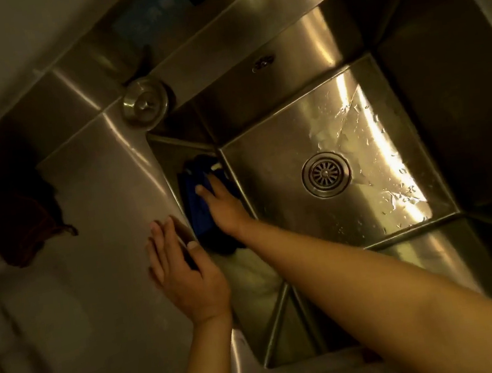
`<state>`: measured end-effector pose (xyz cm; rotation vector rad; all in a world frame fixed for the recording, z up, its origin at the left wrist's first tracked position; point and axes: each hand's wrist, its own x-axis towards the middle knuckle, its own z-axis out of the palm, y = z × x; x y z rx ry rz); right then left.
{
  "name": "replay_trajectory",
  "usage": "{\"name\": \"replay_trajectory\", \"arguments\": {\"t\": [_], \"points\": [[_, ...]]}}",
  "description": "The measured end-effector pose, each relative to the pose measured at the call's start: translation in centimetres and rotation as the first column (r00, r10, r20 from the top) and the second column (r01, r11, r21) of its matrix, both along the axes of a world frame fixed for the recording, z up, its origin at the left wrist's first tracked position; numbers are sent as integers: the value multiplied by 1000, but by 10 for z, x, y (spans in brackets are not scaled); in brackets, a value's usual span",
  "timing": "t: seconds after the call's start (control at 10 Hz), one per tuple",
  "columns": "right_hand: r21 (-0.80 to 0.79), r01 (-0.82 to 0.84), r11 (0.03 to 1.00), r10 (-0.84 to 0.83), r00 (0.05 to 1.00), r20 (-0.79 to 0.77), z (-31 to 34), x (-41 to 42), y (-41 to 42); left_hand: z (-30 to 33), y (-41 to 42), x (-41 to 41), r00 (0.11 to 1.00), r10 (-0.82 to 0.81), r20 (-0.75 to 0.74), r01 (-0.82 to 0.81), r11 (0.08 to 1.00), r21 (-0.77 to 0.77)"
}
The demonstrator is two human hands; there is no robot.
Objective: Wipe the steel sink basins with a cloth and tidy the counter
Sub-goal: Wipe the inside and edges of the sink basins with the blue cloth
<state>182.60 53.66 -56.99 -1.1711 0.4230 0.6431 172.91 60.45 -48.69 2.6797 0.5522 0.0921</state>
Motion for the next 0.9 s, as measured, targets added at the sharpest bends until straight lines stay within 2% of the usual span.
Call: {"name": "replay_trajectory", "arguments": {"t": [0.2, 0.3, 0.5, 0.6, 0.8, 0.9], "points": [[-23, 54, 998, -55, 995, -79, -37, 35, 6, 0, 0, 0, 1000, 1, 3, -1, 1000, 4], [-21, 39, 999, -41, 986, -159, -50, 12, 6, 0, 0, 0, 1000, -7, -18, 7, 999, 36], [-114, -15, 993, -34, 907, -420, -59, -93, -5, 0, 0, 0, 1000, -20, -15, 21, 997, 81], [-83, -82, 993, 26, 848, -530, -48, -139, -8, 1, 0, -1, 999, -12, -29, 14, 997, 79], [-60, -30, 998, -12, 802, -597, -4, -146, -10, 0, -1, 1, 1000, 3, -25, -2, 998, 62], [-45, 109, 993, -110, 726, -679, 31, -143, -8, 0, -1, 1, 1000, -6, -9, 7, 998, 57]]}}
